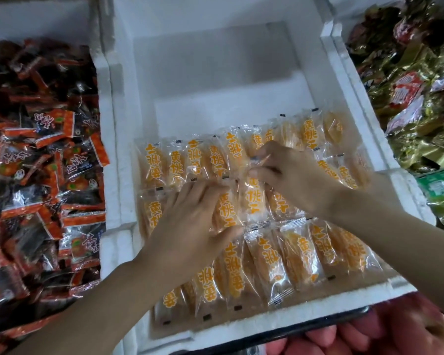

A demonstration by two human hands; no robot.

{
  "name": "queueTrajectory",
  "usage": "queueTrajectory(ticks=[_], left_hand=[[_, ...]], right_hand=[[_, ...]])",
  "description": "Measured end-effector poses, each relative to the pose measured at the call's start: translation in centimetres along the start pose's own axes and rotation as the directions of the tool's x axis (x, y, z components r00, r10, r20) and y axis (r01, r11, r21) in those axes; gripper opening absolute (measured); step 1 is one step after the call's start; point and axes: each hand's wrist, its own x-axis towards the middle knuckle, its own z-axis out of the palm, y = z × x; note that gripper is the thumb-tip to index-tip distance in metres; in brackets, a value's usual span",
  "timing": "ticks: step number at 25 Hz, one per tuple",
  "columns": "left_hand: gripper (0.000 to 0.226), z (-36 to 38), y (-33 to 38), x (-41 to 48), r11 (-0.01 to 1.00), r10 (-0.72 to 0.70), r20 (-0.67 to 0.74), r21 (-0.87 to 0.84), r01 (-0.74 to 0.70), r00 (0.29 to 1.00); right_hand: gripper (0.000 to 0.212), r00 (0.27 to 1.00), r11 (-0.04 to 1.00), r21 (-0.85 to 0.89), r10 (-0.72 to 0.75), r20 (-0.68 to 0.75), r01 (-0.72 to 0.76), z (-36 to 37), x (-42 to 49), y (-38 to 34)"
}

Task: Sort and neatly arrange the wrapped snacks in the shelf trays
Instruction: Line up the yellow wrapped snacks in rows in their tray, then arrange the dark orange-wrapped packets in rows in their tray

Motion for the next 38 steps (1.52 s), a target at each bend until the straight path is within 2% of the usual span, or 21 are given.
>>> queueTrajectory(ticks=[3, 5, 10, 13, 15, 18, 20, 21, 24, 26, 30, 33, 36, 38], left_hand=[[0.069, 0.5, -0.2, -0.8, 0.973, 0.065, 0.093, 0.214, -0.083, 0.994], [0.069, 0.7, -0.2, -0.9, 0.968, 0.077, 0.091, 0.232, -0.097, 0.993], [0.062, 0.8, -0.8, -1.1, 0.958, 0.135, 0.074, 0.245, -0.149, 0.988], [0.058, 0.6, -1.0, -1.3, 0.958, 0.158, 0.086, 0.23, -0.174, 0.984], [0.055, 0.3, -1.2, -1.3, 0.955, 0.165, 0.097, 0.231, -0.184, 0.981], [0.044, -0.6, -1.3, -1.5, 0.953, 0.172, 0.074, 0.238, -0.185, 0.982], [0.036, -1.6, -1.3, -2.0, 0.952, 0.19, 0.02, 0.242, -0.189, 0.982], [0.032, -2.2, -1.3, -2.5, 0.951, 0.2, -0.012, 0.243, -0.191, 0.98], [0.024, -4.3, -2.4, -4.9, 0.95, 0.204, -0.088, 0.257, -0.176, 0.975], [0.025, -6.0, -4.2, -7.3, 0.951, 0.184, -0.088, 0.269, -0.154, 0.979], [0.031, -8.5, -10.2, -13.3, 0.941, 0.151, -0.069, 0.316, -0.122, 0.986], [0.048, -9.3, -16.2, -17.4, 0.909, 0.088, -0.047, 0.412, -0.061, 0.995], [0.071, -9.2, -22.3, -19.1, 0.852, 0.048, 0.025, 0.521, -0.054, 0.999], [0.082, -8.8, -25.9, -18.7, 0.827, 0.046, 0.093, 0.555, -0.09, 0.995]], right_hand=[[0.029, 0.994, 0.985, -0.138, -0.095, 0.046, 0.1, 1.4, -0.1, 0.0], [0.039, 0.988, 0.964, -0.217, -0.153, 0.019, 0.153, 1.6, -0.9, -0.2], [0.058, 0.975, 0.904, -0.369, -0.183, 0.124, 0.217, 1.2, -2.9, 0.6], [0.057, 0.964, 0.882, -0.389, -0.23, 0.137, 0.266, 1.2, -3.2, 1.0], [0.055, 0.943, 0.814, -0.478, -0.303, 0.135, 0.33, 1.5, -3.2, 1.4], [0.041, 0.911, 0.75, -0.565, -0.412, 0.008, 0.344, 2.3, -3.6, 0.8], [0.028, 0.873, 0.756, -0.567, -0.471, -0.128, 0.325, 2.8, -4.2, -0.8], [0.028, 0.857, 0.765, -0.555, -0.487, -0.168, 0.326, 3.2, -4.6, -1.8], [0.027, 0.837, 0.785, -0.505, -0.51, -0.198, 0.359, 5.4, -6.0, -5.4], [0.025, 0.824, 0.783, -0.488, -0.53, -0.199, 0.386, 7.7, -6.7, -7.8], [0.038, 0.828, 0.751, -0.482, -0.553, -0.088, 0.45, 13.3, -7.4, -12.3], [0.058, 0.856, 0.735, -0.515, -0.517, -0.006, 0.441, 18.7, -7.0, -15.8], [0.103, 0.899, 0.602, -0.682, -0.387, 0.206, 0.415, 23.0, -3.9, -18.7], [0.114, 0.908, 0.503, -0.759, -0.292, 0.3, 0.412, 24.3, -0.8, -19.7]])
